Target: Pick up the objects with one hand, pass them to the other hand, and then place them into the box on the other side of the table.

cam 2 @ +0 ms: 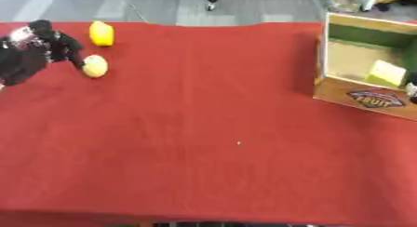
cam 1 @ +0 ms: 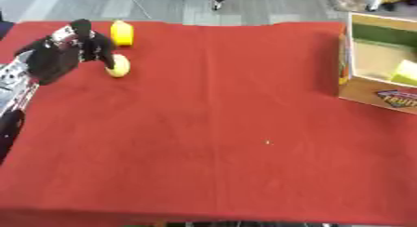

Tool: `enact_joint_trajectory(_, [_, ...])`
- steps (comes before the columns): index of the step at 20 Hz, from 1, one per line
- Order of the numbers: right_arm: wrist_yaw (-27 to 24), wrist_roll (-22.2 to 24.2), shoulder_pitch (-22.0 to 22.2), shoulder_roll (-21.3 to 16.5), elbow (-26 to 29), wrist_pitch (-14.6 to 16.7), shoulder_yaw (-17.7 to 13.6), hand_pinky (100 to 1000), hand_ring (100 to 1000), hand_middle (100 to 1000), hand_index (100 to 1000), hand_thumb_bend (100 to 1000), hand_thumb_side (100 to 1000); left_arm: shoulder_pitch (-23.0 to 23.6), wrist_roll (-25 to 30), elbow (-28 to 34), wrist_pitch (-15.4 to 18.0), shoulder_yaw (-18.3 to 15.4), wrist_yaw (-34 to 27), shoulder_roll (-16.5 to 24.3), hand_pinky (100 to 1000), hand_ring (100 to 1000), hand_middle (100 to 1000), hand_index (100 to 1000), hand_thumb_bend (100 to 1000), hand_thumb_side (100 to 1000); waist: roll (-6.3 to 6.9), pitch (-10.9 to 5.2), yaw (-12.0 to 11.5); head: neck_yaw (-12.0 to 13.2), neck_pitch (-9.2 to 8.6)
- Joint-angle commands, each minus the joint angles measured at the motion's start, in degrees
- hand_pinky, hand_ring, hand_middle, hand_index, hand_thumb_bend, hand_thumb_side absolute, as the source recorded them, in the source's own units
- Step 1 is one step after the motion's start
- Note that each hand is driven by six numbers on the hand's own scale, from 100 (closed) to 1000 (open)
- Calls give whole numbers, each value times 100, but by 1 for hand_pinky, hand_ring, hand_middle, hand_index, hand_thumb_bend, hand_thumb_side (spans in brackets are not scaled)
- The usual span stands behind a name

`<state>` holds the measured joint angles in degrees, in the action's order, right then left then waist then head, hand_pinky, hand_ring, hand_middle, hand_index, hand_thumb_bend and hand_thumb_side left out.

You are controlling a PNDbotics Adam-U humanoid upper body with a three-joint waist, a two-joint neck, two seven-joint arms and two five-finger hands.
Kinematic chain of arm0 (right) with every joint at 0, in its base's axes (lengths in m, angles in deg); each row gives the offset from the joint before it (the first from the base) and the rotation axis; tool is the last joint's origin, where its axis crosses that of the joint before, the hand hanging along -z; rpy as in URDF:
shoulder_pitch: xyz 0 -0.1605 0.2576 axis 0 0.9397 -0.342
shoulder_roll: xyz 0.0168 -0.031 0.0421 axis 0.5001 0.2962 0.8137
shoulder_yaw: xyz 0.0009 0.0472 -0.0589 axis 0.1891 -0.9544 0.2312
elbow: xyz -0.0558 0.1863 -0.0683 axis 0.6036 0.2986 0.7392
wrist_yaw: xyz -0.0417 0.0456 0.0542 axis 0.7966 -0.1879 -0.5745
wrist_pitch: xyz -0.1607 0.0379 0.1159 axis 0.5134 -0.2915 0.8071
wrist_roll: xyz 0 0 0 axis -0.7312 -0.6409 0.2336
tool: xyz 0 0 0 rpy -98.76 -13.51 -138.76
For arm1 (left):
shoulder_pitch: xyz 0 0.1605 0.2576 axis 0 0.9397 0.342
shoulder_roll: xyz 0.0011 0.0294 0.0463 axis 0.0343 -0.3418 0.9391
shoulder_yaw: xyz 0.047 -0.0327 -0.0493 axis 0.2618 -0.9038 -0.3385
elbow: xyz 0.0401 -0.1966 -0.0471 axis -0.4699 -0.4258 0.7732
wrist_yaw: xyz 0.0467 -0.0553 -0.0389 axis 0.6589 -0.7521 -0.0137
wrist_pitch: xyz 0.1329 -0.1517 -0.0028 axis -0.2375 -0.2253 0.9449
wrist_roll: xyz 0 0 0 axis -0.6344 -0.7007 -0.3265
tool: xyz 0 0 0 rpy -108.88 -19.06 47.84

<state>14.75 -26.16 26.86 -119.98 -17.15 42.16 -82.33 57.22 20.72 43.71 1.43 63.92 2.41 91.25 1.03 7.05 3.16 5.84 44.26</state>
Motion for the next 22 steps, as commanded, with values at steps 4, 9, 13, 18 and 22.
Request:
enact_joint_trajectory(4, [-86, -88, -7, -249, 259, -8, -85, 876, 947, 807, 987, 180, 262, -65, -5, 44, 23, -183, 34, 171, 763, 559, 524, 723, 256, 1000, 57, -146, 2, 0, -14])
enact_joint_trajectory(9, [-413, -465, 210, -145, 1251, 6, -182, 870, 937, 776, 975, 100, 424, -124, -202, -108, 162, -309, 420, 255, 763, 567, 533, 730, 204, 1000, 55, -132, 27, 49, -14])
enact_joint_trajectory(13, [-579, -650, 481, 56, 2493, 9, -188, 871, 923, 771, 968, 100, 370, -293, -590, -462, 390, -484, 1192, 339, 761, 577, 545, 739, 151, 1000, 40, -116, 67, 79, -14])
enact_joint_trajectory(18, [-714, -515, 830, 535, 4064, 89, -91, 871, 913, 761, 966, 100, 295, -806, -1479, -1164, 814, -605, 3132, 509, 756, 605, 581, 761, 229, 785, 2, -117, 160, 139, -14])
enact_joint_trajectory(22, [-824, -344, 1008, 938, 4894, 186, 17, 871, 912, 754, 963, 100, 262, -1218, -1927, -1712, 1087, -572, 4923, 507, 757, 628, 614, 786, 352, 677, -5, -127, 197, 189, -14])
